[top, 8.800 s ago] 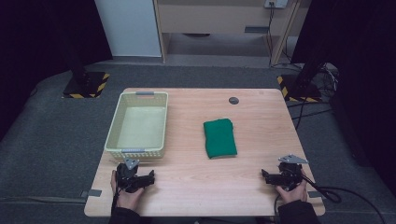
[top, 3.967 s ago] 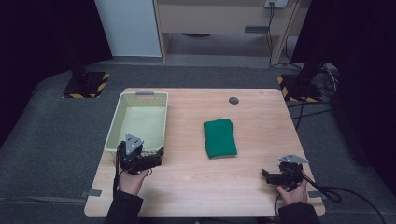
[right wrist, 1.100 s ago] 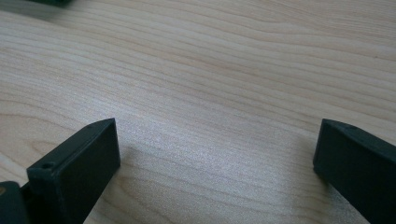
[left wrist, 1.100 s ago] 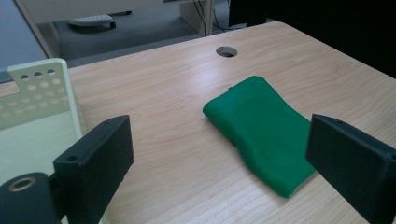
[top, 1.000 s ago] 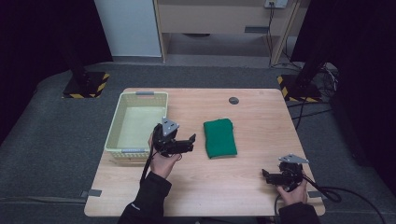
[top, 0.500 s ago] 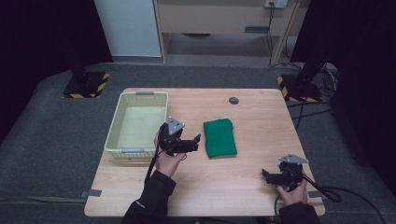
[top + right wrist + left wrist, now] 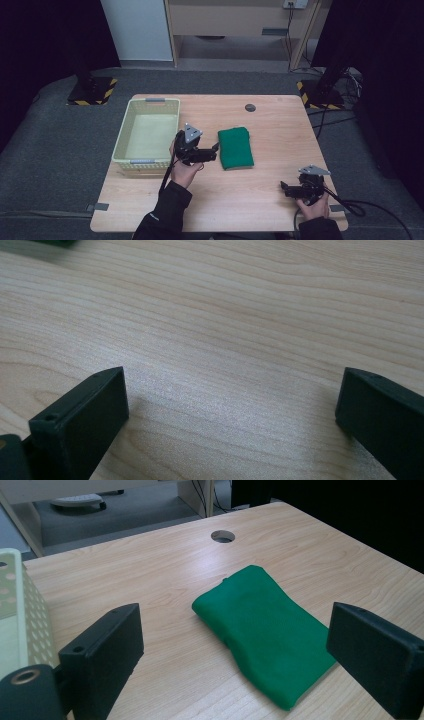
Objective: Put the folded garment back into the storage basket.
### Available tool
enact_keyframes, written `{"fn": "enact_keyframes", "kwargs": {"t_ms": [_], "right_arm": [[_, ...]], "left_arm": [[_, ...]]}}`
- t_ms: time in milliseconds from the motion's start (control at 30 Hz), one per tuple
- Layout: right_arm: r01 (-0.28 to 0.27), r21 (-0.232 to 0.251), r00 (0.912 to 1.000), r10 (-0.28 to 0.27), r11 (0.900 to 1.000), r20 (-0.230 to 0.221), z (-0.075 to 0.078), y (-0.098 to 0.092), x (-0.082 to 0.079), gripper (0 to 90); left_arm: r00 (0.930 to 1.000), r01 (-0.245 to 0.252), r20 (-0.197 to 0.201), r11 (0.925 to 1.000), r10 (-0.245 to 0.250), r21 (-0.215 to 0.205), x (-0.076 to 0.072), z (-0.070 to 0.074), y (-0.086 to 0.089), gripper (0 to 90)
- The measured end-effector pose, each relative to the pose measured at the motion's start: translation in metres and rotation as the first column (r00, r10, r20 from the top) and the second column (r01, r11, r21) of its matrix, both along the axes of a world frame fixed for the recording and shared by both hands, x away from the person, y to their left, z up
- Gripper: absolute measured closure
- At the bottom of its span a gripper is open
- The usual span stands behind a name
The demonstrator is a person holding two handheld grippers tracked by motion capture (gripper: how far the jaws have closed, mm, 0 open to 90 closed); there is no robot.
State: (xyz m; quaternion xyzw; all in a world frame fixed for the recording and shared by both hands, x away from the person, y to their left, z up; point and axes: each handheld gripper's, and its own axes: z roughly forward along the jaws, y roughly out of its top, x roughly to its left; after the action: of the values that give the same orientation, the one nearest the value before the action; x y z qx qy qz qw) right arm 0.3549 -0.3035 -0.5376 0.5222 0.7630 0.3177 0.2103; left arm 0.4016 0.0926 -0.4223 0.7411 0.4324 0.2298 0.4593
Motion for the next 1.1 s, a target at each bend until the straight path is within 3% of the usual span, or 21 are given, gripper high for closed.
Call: {"fn": "enact_keyframes", "kwargs": {"t_ms": [1100], "right_arm": [[-0.001, -0.001, 1.0, 0.001, 1.0, 0.001, 0.0, 0.0, 0.0, 0.4]], "left_arm": [[0.9984, 0.052, -0.02, 0.9983, -0.053, -0.027, 0.015, -0.009, -0.031, 7.7]]}}
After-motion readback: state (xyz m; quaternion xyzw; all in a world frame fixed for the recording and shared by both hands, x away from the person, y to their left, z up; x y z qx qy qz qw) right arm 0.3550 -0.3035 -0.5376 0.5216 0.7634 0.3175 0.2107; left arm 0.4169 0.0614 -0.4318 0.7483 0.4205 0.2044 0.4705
